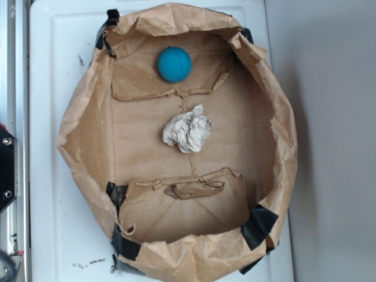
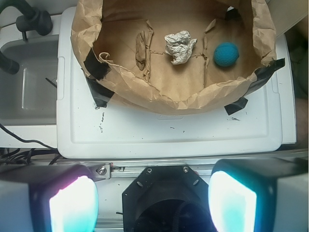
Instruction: Grab the wood chip.
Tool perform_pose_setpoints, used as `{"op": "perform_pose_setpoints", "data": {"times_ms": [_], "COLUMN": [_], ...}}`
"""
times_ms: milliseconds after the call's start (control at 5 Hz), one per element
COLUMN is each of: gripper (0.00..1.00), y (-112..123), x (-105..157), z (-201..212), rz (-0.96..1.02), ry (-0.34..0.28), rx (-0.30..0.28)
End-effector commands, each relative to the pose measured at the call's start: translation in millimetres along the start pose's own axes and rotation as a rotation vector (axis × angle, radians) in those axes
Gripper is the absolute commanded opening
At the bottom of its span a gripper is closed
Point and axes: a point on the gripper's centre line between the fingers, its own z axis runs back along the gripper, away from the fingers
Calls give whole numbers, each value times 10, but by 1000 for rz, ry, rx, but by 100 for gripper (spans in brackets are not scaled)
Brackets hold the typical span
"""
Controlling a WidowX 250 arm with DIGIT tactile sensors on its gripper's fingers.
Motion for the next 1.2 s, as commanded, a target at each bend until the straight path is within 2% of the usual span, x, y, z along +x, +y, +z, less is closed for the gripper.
{"op": "perform_pose_setpoints", "data": {"times_ms": [0,200,400,600,800,1000], "gripper": [100,100,100,100,100,100], "y": [0,-30,82,147,191,191], "x": [0,229,531,756,1011,1011], "z": [0,-205,-516,-676,-768,-768], "rz": [0,-16,114,89,-11,-11], "ry": [0,-3,34,57,48,48], "rx": [0,9,70,49,-38,-38]}}
